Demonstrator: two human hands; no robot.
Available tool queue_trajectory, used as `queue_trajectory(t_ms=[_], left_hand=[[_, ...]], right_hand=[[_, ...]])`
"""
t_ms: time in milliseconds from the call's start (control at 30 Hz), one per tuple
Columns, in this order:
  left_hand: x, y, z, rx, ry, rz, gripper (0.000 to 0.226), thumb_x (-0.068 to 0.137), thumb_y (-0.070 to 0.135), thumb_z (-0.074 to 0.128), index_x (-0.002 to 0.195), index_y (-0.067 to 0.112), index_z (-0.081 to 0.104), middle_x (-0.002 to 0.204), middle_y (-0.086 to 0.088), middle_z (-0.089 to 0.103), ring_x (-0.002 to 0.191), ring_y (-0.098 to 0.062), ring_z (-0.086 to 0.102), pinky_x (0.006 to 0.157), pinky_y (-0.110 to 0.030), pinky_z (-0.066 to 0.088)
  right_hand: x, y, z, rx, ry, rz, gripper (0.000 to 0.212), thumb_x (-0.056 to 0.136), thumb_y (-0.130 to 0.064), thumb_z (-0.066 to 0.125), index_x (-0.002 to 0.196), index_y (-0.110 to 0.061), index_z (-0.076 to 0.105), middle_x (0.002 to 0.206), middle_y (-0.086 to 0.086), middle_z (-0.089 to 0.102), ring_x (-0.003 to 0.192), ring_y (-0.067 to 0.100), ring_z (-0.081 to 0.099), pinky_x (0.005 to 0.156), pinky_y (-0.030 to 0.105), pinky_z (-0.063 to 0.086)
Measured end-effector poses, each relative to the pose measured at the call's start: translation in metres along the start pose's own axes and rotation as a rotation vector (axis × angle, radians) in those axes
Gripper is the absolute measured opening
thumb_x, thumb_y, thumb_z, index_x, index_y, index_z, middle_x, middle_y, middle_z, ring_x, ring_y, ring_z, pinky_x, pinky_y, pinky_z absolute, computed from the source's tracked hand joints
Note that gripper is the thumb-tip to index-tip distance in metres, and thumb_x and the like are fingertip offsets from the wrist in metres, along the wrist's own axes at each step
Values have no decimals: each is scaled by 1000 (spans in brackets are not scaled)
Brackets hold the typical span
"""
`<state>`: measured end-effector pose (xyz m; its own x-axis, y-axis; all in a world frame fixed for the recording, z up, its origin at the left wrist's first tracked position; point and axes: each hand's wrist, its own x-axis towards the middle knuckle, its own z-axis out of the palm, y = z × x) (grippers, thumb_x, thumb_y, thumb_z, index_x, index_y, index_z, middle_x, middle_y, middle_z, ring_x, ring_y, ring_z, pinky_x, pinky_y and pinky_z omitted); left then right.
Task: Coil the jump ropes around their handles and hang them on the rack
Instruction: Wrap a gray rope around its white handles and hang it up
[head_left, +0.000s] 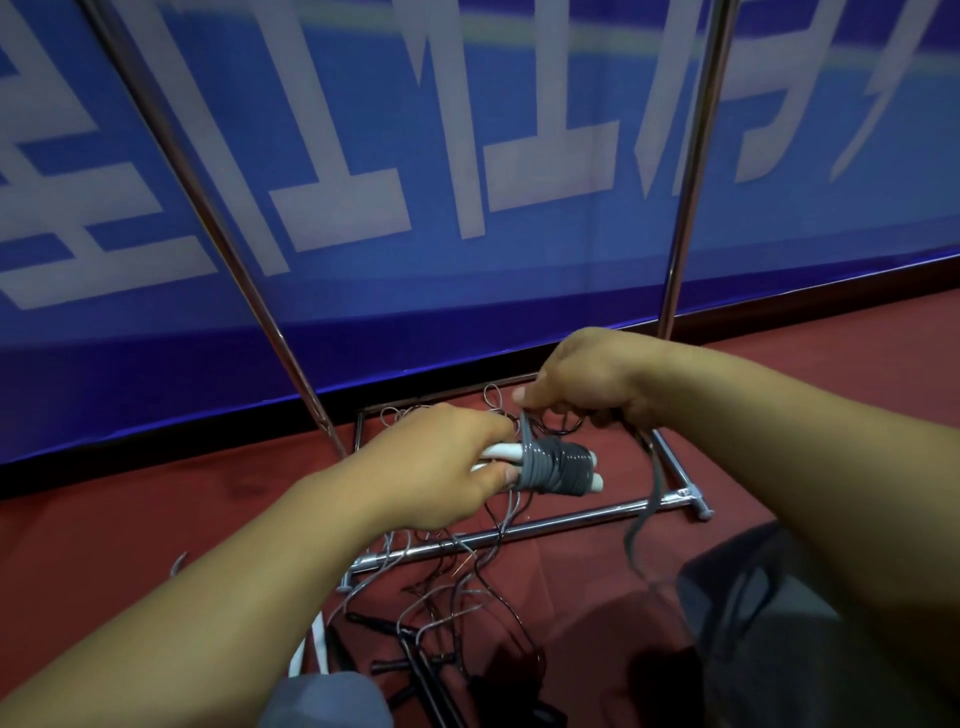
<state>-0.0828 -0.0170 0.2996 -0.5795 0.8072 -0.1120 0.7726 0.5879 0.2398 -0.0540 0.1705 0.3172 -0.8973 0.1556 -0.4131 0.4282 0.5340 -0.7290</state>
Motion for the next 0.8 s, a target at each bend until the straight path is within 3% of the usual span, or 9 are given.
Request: queue_trajectory(t_ms=[67,200,333,433,567,633,700,800], left_hand=[[0,-1,3,-11,-4,5,26,93,43,59,72,36,46,69,10,55,69,-12,54,63,-33,43],[-3,-1,1,-85,-21,28,16,92,42,63,83,28,62,71,6,61,69,-12,58,64,-34,47],[-10,-5,-11,-334,-64,50,8,90,33,71,90,24,72,77,-3,67,71,-21,62,67,-42,51],[-19,-9,-18,-542,-104,66,7,90,26,75,93,20,75,82,-8,72,77,-32,66,72,-50,53],[-26,-12,-24,-738,-79,113,7,90,20,75,93,15,76,80,-11,69,71,-19,58,65,-39,47],[-27,-12,-26,-822,-30,124,4,90,17,73,90,13,74,73,0,64,68,-10,54,64,-26,44],[-28,-13,-26,-901,31,113,8,89,19,71,90,10,72,71,6,60,66,-6,51,64,-19,43],[-27,-14,-27,-1011,119,76,19,87,26,67,93,9,73,76,-1,65,73,-12,55,69,-22,45]], right_hand=[[0,3,-1,-160,93,-110,29,83,-41,79,74,-15,70,60,-5,56,53,12,46,52,21,35],[8,8,0,-231,91,-249,29,78,-45,82,75,-17,77,62,-15,66,67,1,60,68,23,46],[15,10,-2,-220,21,-361,24,79,-41,81,76,-19,75,52,-22,61,52,-8,55,57,12,41],[17,11,1,-213,-110,-405,21,82,-39,79,81,-19,74,60,-15,65,58,-5,57,62,15,46],[17,10,5,-84,-262,-356,29,73,-42,78,85,-17,71,71,-2,67,68,13,59,65,30,49],[17,6,3,-15,-336,-328,21,78,-31,76,85,-14,68,71,1,65,62,13,59,59,27,50],[16,4,1,34,-362,-328,6,90,-7,67,85,-10,65,68,4,63,55,13,57,51,24,48],[18,12,0,103,-333,-424,23,92,8,55,76,-8,58,62,3,59,56,19,51,54,31,39]])
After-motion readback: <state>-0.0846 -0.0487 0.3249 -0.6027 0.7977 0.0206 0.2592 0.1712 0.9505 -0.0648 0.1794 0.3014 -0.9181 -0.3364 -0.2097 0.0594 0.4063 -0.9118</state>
